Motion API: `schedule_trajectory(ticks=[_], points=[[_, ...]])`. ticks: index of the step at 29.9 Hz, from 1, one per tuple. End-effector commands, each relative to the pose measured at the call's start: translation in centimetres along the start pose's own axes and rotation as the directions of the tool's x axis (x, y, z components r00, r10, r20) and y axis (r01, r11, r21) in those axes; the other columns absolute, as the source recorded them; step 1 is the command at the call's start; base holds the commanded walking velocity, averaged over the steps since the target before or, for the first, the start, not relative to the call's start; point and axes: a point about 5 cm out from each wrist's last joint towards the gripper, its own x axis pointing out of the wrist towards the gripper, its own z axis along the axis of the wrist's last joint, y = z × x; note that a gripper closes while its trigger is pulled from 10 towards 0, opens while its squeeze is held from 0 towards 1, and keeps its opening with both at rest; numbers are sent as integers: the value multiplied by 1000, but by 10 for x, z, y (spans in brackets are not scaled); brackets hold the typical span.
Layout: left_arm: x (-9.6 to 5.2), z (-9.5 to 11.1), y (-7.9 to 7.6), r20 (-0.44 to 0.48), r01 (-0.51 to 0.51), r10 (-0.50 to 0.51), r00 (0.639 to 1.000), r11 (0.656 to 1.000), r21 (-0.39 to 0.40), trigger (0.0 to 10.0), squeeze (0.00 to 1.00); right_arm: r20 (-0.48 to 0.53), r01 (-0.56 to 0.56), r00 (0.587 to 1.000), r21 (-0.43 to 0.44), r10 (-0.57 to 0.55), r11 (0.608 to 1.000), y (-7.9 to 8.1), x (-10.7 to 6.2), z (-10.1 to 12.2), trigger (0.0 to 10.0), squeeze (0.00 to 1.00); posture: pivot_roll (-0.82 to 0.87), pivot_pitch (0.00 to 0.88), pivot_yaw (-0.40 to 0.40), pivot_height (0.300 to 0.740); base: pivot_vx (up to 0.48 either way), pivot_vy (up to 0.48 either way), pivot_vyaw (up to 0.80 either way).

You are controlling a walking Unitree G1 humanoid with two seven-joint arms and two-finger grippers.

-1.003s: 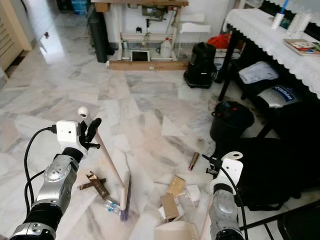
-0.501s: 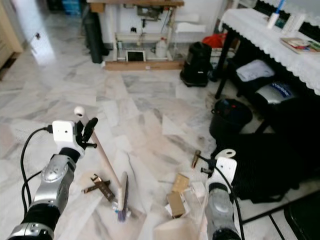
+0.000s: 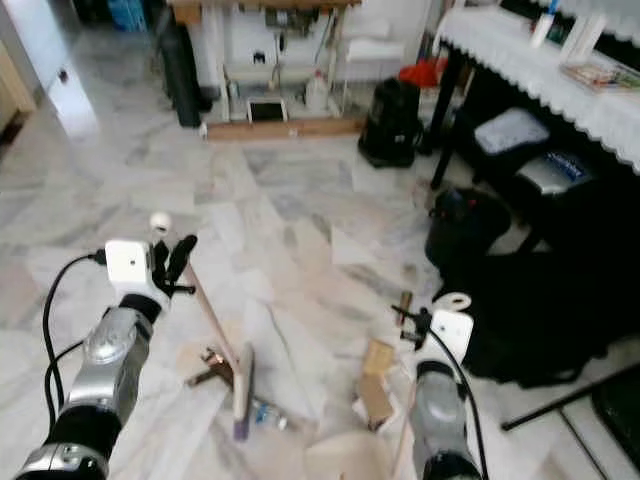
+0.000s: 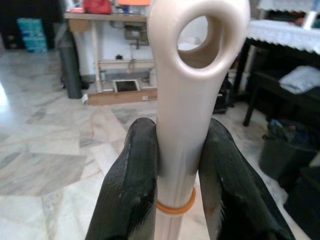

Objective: Sweep floor

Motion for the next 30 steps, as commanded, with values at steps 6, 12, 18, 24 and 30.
schedule_trajectory(ticks=[6,12,18,24,30], points=[[3,7,-1,32,11,-11,999,1000,3,10000,0,-96,1,995,23,1,1000,4,-9,-19,10000,0,-53,0,-17,740,0,52,0],[1,2,-4,15,31,-32,999,999,15,10000,0,-96,1,995,22,1,1000,4,-9,-19,10000,0,-53,0,-20,740,0,0,0],[-1,-3,-10,-10,73,-73,997,997,27,10000,0,-91,16,996,30,-13,999,3,-9,-18,10000,0,-53,0,-21,740,0,0,0],[-1,-6,-11,-26,90,-90,996,996,24,10000,0,-47,102,994,50,-99,994,-7,-4,-9,10000,0,-51,0,-20,740,0,0,0],[-1,-6,-11,-28,99,-98,995,995,22,10000,0,45,81,995,79,-85,994,-3,7,13,10000,0,-52,0,-16,740,0,0,0]])
